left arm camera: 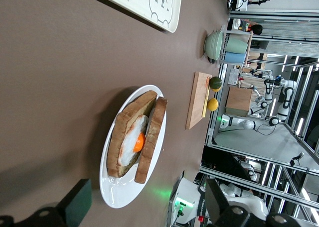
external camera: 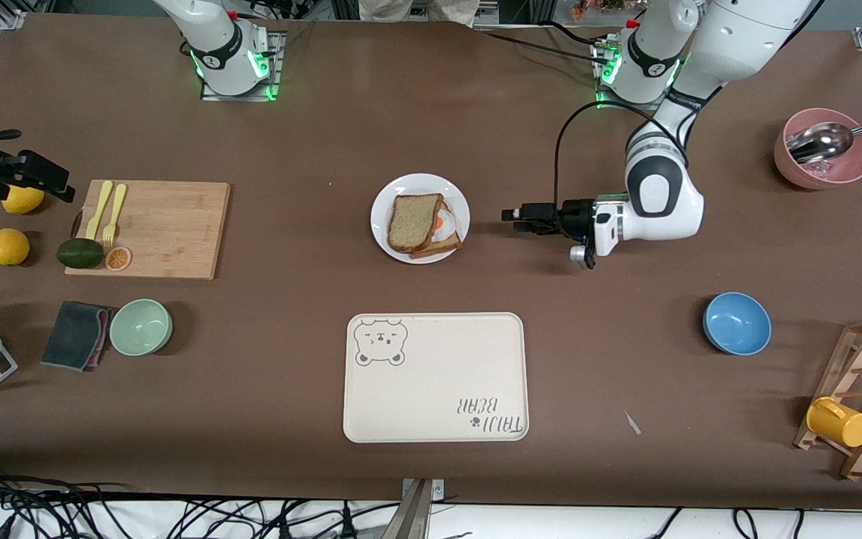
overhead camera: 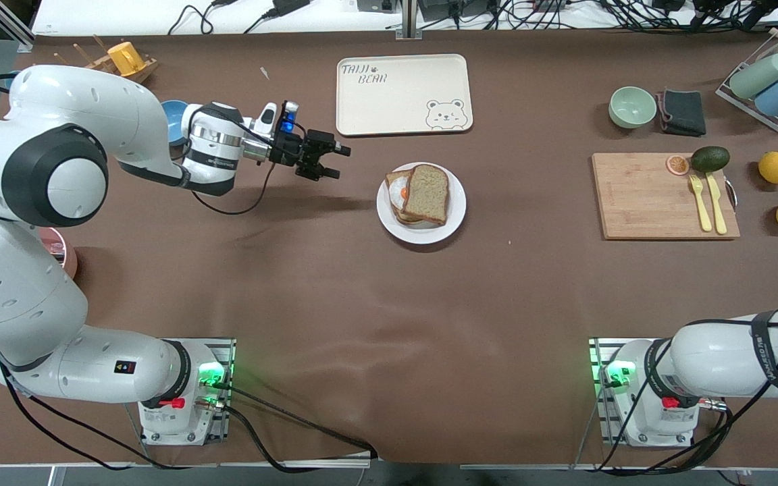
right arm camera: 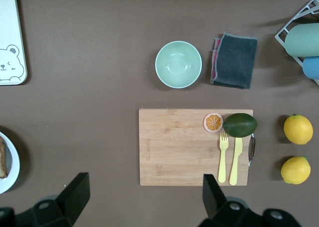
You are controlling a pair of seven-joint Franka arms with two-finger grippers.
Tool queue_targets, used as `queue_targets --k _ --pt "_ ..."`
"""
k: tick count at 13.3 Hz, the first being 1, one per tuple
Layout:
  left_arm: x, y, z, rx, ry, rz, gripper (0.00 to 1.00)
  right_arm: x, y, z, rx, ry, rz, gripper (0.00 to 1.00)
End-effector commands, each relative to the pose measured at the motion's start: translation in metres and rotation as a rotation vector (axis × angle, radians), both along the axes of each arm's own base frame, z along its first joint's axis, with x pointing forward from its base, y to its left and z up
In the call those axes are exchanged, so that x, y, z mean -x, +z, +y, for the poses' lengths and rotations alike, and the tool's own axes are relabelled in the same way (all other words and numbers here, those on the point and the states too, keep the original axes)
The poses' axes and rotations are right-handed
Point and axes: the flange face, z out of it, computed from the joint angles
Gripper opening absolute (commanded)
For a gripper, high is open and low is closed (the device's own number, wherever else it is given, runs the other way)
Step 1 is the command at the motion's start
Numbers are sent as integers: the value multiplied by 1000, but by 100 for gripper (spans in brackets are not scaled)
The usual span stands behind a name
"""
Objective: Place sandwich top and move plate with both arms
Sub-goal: 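Lower the left gripper to the rim of the white plate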
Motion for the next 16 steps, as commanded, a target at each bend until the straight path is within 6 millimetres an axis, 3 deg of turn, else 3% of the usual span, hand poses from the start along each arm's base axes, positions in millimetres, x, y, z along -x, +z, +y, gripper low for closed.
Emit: queue_targets --k 1,4,16 --pt "11 -13 -23 -38 38 -33 100 7 5 -1 -2 1 -2 100" --pt "24 -41 -41 -46 97 -84 100 7 5 -1 -2 1 -2 100" --pt "53 -61 -78 -83 108 -70 93 9 5 -1 -3 -1 14 100"
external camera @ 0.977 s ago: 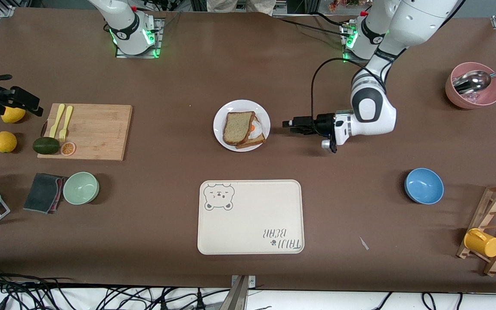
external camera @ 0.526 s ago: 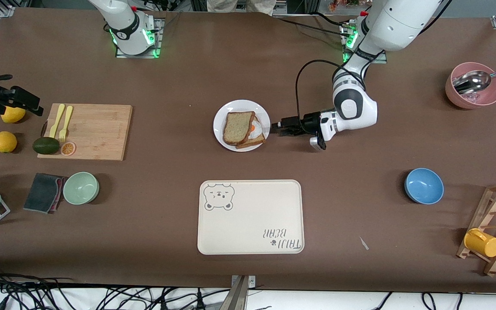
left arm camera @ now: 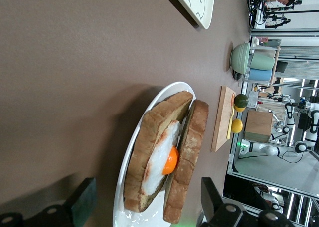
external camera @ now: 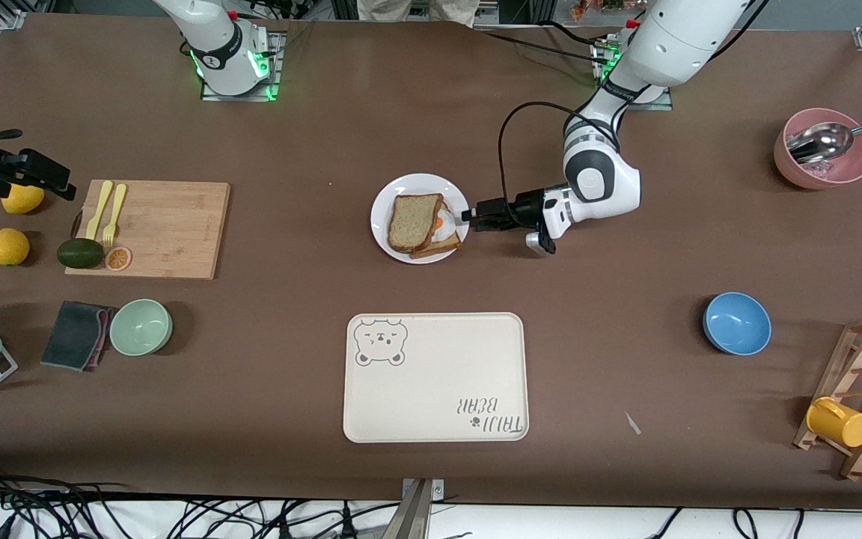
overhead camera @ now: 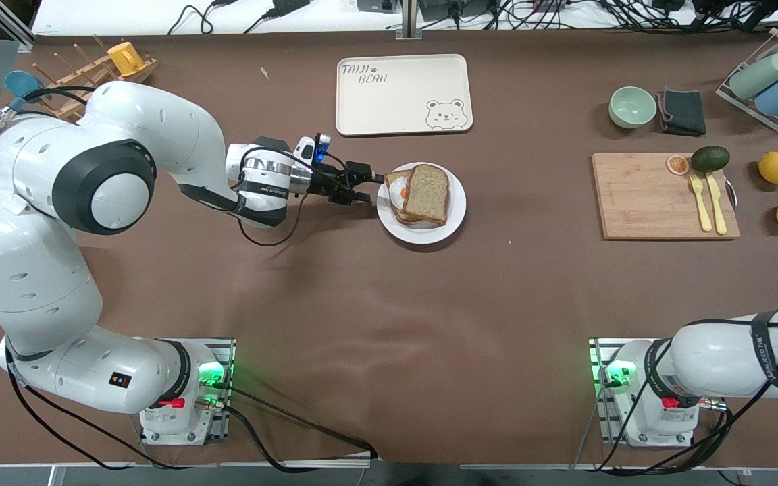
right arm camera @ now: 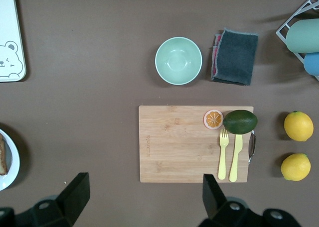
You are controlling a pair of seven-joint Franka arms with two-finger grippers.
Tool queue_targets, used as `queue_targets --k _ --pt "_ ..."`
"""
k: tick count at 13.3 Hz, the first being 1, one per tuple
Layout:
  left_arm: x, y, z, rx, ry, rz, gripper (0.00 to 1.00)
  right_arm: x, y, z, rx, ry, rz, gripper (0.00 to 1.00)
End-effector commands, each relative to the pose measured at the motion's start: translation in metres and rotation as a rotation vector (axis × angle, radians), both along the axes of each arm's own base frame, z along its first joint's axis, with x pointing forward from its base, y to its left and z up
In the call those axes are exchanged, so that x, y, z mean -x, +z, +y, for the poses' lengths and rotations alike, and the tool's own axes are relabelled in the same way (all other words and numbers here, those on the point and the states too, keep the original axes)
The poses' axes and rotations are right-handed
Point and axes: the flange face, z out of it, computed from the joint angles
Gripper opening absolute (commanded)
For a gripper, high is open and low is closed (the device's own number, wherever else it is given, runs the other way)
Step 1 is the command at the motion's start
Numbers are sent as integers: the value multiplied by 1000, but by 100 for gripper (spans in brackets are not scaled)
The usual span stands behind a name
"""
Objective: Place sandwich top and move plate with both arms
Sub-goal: 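Close the left gripper on the plate rim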
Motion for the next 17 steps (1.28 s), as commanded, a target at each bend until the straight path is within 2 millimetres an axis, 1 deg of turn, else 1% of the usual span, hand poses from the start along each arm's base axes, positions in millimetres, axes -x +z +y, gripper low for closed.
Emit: queue_targets --k 1,2,4,6,7,10,13,17 --pt "6 -7 -9 1 13 -32 93 7 6 0 -2 1 -1 100" --pt "10 -8 -14 5 14 -37 93 7 6 0 -2 1 -1 100" --pt "15 -15 -17 1 3 -37 93 7 6 0 -2 1 -1 100" --pt "16 -16 -16 0 2 -38 93 7 6 -1 -2 0 -1 100" --pt "16 -17 -16 -1 1 -37 89 7 6 0 -2 1 -1 100" --pt "19 -19 -18 -3 -5 -33 71 8 6 -1 -2 0 1 100" --pt "22 -21 -21 -4 -13 -30 67 8 6 -1 -2 0 1 100" --pt "24 -23 -22 -5 -16 -26 53 8 6 -1 -2 0 1 100"
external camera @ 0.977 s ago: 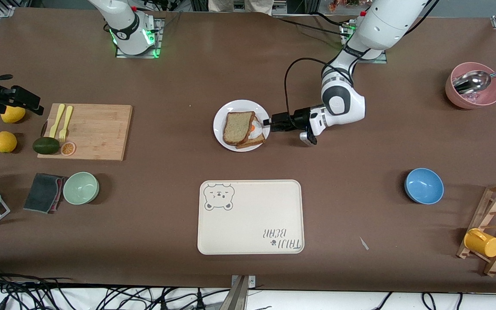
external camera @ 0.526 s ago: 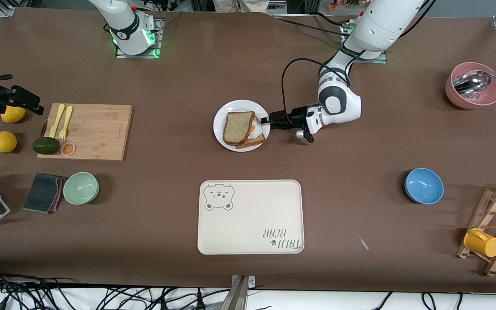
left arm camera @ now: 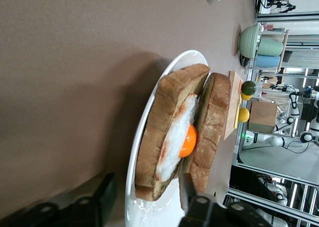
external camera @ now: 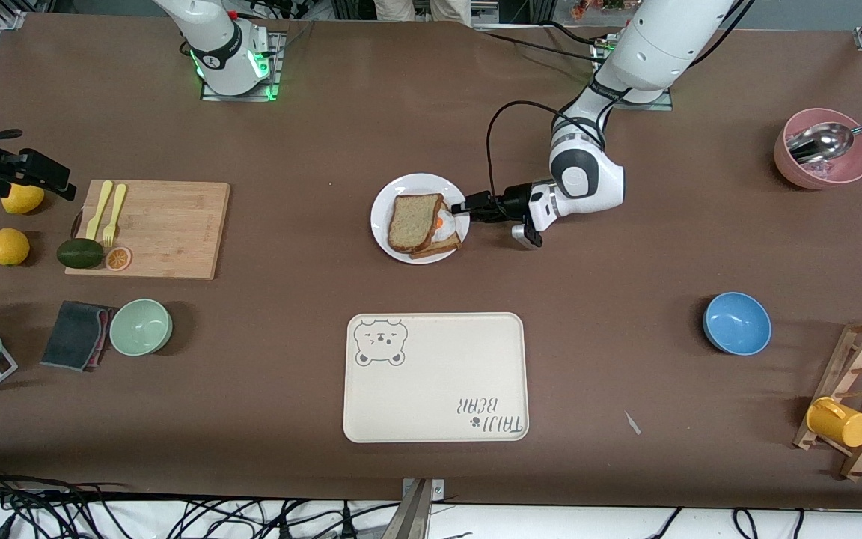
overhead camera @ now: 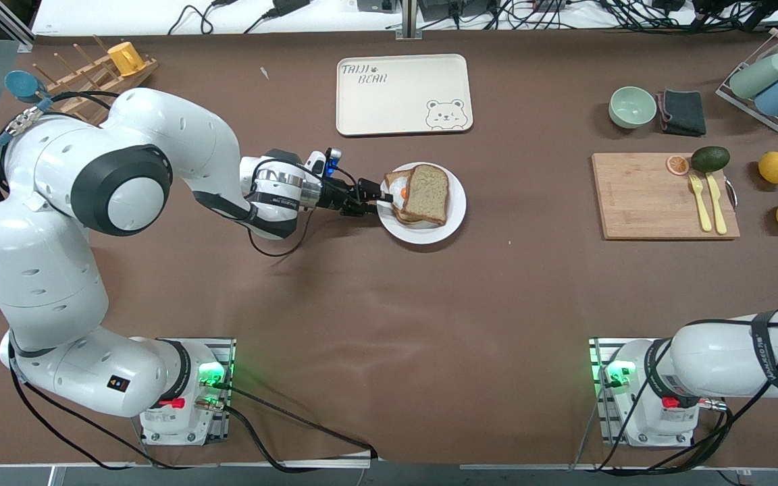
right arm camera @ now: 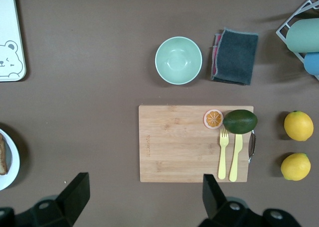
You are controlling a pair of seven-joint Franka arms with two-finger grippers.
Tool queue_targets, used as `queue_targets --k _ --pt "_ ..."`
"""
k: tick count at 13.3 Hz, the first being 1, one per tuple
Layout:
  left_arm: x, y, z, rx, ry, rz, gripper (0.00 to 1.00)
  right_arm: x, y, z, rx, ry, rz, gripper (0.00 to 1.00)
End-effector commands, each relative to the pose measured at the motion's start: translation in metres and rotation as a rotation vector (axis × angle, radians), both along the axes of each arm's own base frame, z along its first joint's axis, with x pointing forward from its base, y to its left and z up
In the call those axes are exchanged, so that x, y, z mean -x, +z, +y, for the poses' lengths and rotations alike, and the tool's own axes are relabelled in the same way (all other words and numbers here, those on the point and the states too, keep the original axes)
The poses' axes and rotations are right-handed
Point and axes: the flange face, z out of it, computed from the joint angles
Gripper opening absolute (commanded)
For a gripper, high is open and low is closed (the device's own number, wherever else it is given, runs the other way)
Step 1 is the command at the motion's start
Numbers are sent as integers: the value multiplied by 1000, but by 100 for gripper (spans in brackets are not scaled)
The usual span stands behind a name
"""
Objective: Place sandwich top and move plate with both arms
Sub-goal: 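Close the left gripper on the plate rim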
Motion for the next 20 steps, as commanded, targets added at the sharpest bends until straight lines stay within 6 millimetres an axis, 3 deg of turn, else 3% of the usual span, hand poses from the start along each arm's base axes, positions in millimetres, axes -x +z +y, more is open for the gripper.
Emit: queue_targets --k 1,6,11,16,20 --pt "0 -1 -4 -2 19 -22 49 7 6 -1 -2 0 -2 100" --pt "1 -2 -4 -3 15 -23 28 8 6 -1 -2 0 0 100" --pt "2 -5 -3 -5 3 -47 24 8 6 -1 -3 3 0 100" --pt "1 -4 -3 -4 5 -48 1 8 6 -1 -2 1 0 100" --pt "-2 -2 -2 -1 8 -55 0 8 6 -1 -2 1 0 100"
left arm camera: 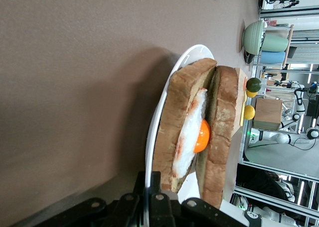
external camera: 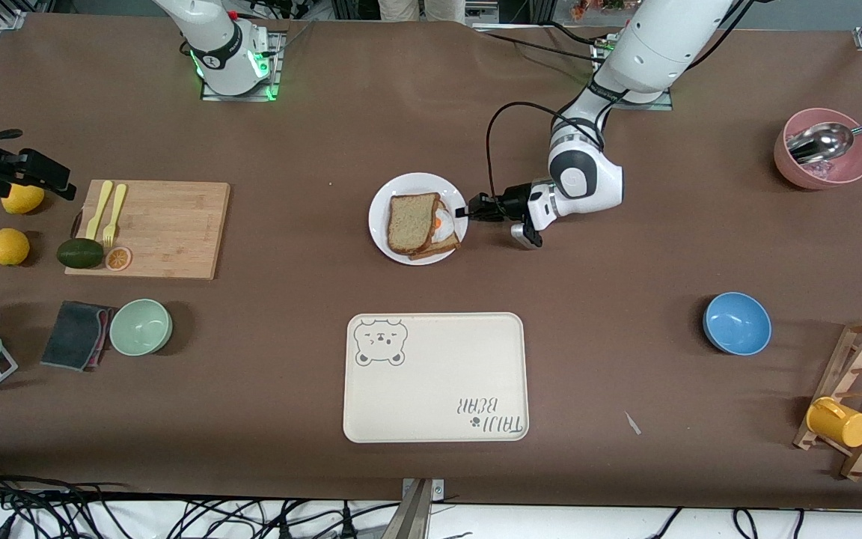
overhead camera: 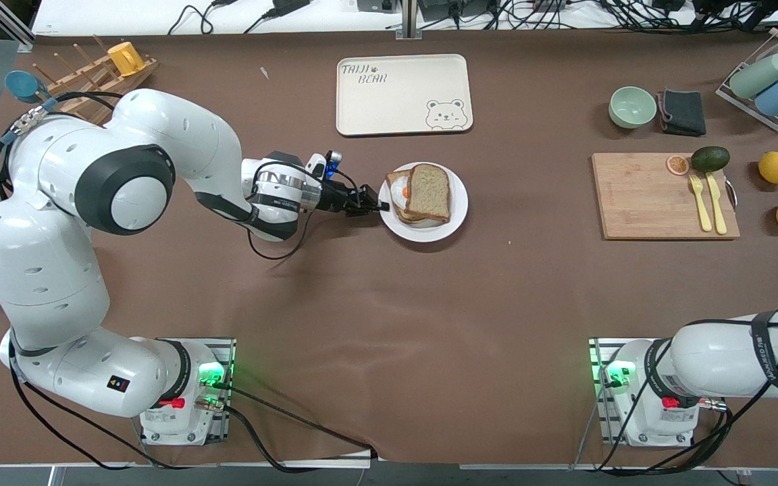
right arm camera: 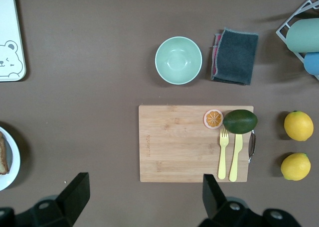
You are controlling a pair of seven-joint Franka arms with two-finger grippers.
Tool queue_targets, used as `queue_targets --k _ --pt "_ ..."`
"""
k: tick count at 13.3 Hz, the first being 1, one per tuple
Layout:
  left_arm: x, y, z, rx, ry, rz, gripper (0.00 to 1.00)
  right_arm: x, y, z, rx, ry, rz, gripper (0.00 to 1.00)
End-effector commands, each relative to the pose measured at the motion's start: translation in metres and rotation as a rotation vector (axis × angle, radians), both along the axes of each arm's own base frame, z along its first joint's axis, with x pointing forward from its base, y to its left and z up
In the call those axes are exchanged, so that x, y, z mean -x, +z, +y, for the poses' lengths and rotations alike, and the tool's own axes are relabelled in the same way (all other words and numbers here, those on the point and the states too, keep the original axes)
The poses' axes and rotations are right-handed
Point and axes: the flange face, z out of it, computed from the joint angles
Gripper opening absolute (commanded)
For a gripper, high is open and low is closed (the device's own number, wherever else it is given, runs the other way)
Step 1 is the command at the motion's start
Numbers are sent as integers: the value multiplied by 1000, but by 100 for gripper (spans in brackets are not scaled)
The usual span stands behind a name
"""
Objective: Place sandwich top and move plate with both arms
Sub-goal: 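Slide the plate with the left gripper onto the bear tray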
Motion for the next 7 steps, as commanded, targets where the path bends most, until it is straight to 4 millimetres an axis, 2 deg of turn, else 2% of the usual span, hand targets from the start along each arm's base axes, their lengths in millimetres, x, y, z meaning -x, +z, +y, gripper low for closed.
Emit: queue_targets --k 1,7 --pt "-8 7 -5 18 24 -40 0 8 6 -1 -2 1 0 100" --pt "-39 21 2 26 58 -80 0 8 6 -1 -2 1 0 100"
